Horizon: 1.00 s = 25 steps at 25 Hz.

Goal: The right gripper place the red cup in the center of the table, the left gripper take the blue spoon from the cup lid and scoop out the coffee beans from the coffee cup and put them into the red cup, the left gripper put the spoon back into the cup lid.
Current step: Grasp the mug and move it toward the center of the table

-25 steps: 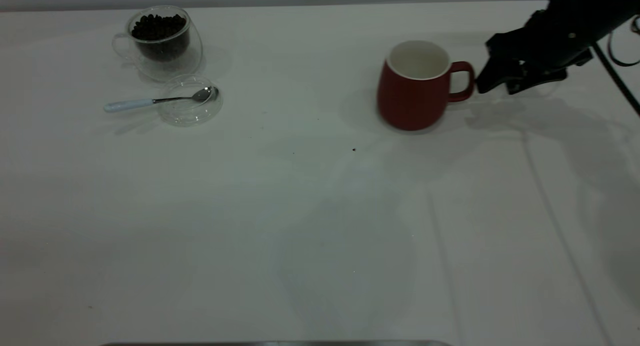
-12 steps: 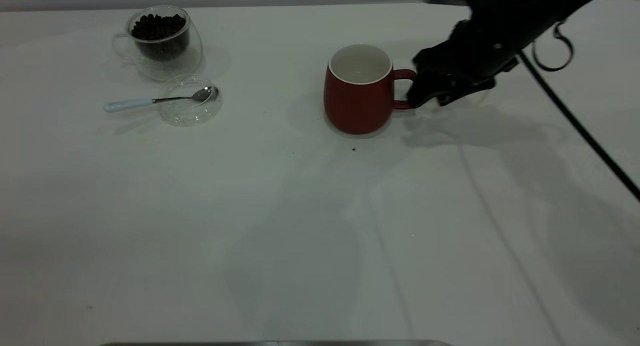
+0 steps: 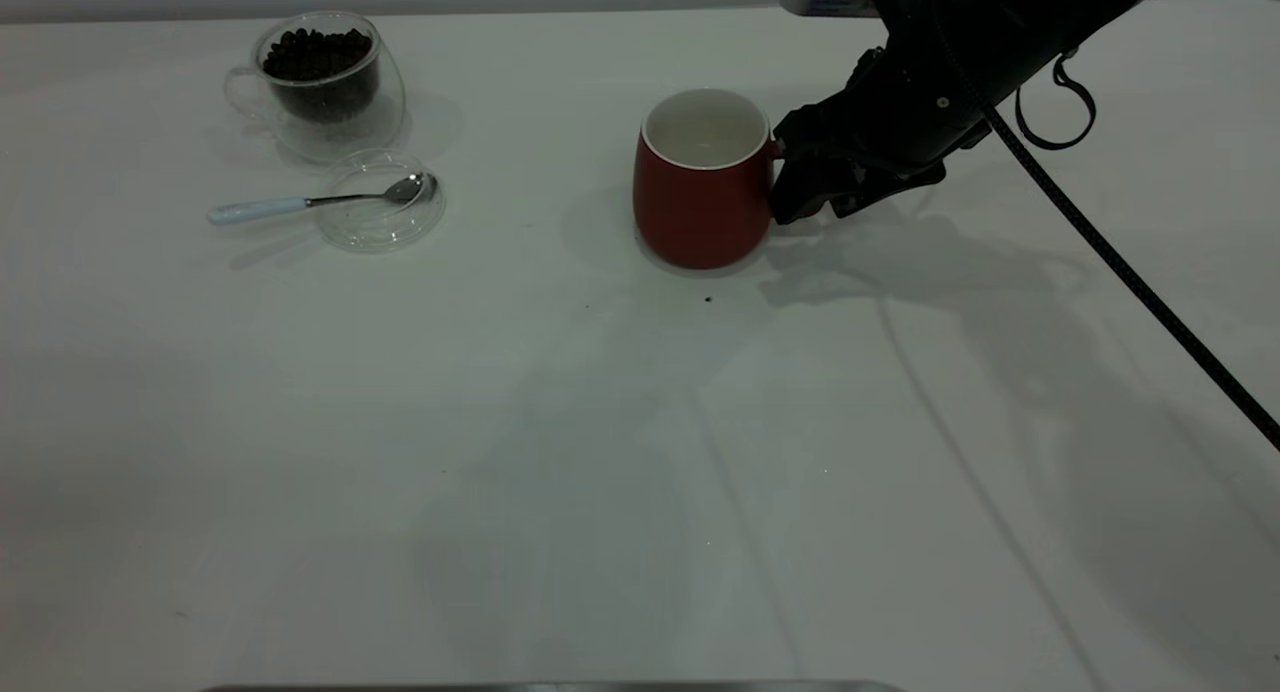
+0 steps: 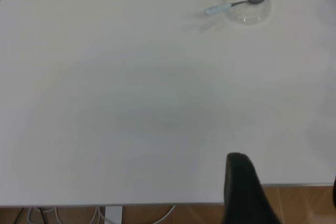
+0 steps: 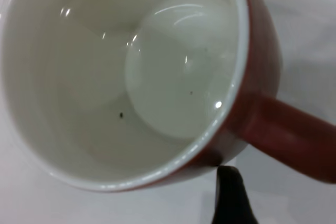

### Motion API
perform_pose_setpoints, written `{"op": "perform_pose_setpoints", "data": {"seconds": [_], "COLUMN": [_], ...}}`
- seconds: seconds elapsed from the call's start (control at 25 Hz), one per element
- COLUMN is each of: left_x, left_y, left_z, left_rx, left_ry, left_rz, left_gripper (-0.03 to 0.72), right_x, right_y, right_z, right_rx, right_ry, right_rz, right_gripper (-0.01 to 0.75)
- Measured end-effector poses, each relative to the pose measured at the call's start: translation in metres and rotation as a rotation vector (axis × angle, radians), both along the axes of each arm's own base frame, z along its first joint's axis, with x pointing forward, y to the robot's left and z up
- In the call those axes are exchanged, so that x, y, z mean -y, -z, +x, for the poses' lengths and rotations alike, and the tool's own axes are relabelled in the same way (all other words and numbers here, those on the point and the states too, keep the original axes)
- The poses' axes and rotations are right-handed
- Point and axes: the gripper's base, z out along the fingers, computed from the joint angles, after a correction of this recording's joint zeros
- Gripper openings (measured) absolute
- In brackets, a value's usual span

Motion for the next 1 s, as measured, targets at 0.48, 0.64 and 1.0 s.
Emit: {"op": "perform_pose_setpoints", "data": {"seconds": [0.48,0.64,1.0], "left_x": [0.000,0.000,0.000], "left_y": [0.000,0.000,0.000], "left_z": [0.000,0.000,0.000], "left_rx": [0.000,0.000,0.000], "left_ry": [-0.001,-0.001,-0.001], "left_rz": [-0.002,-0.002,-0.002], "left_gripper": [0.460,0.460,0.460], "right_x": [-0.020,-0.026,-0.023], "right_y": [-0.001,-0.001,0.000], "right_z": [-0.006,-0.008,-0.009], "right_rx": [0.021,0.022,0.018], "right_ry": [-0.009,-0.017,-0.073], "right_rz": [-0.001,0.002,-0.001], "right_gripper": [0.521,0.521,0.521]}}
